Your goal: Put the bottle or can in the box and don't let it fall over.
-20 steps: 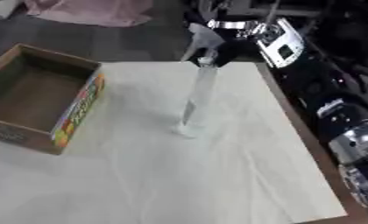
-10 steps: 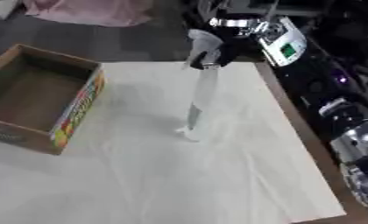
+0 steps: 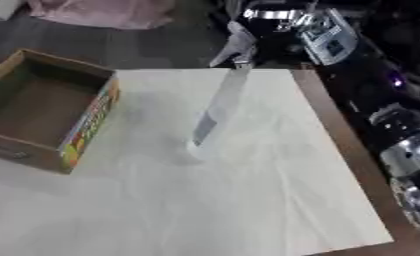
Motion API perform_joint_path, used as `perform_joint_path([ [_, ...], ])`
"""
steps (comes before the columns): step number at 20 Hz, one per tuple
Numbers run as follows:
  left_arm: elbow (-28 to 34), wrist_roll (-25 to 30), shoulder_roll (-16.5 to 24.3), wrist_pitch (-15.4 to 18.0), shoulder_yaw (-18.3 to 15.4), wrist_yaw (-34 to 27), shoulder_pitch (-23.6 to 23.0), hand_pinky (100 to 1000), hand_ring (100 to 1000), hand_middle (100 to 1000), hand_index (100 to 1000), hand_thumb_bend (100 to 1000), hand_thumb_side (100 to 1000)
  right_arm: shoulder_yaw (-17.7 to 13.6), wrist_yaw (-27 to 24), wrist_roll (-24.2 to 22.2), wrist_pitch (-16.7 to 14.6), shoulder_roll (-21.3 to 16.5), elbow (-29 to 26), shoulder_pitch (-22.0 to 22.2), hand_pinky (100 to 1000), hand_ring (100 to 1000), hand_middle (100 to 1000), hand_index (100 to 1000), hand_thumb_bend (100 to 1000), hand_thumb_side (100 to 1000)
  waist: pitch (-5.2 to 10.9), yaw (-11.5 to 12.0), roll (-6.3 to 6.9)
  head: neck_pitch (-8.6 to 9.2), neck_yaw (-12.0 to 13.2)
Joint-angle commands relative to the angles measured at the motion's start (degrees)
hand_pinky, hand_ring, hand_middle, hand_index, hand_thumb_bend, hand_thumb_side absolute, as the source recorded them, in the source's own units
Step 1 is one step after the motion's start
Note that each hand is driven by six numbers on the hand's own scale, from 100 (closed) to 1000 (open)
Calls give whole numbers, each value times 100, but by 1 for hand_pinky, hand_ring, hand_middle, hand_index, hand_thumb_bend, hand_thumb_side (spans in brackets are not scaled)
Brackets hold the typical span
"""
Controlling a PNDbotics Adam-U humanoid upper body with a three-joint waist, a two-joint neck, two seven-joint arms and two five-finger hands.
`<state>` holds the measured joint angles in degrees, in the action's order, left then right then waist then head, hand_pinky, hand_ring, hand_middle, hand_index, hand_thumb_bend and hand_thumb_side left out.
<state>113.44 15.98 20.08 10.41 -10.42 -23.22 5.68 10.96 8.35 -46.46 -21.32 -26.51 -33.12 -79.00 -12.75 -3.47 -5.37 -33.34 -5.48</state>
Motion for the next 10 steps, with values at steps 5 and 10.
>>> perform_joint_path([
  [5,115,-46,75,-18,-25,-79,64,600,654,626,884,137,780,-162,-199,-551,-279,-263,-165,-222,100,477,184,319,309,216,200,70,12,-80,-100],
  [10,115,-48,84,-45,-1,-138,116,602,655,627,884,138,778,-252,-196,-551,-215,-248,-188,-296,100,488,184,320,302,212,245,184,-14,-112,-245],
])
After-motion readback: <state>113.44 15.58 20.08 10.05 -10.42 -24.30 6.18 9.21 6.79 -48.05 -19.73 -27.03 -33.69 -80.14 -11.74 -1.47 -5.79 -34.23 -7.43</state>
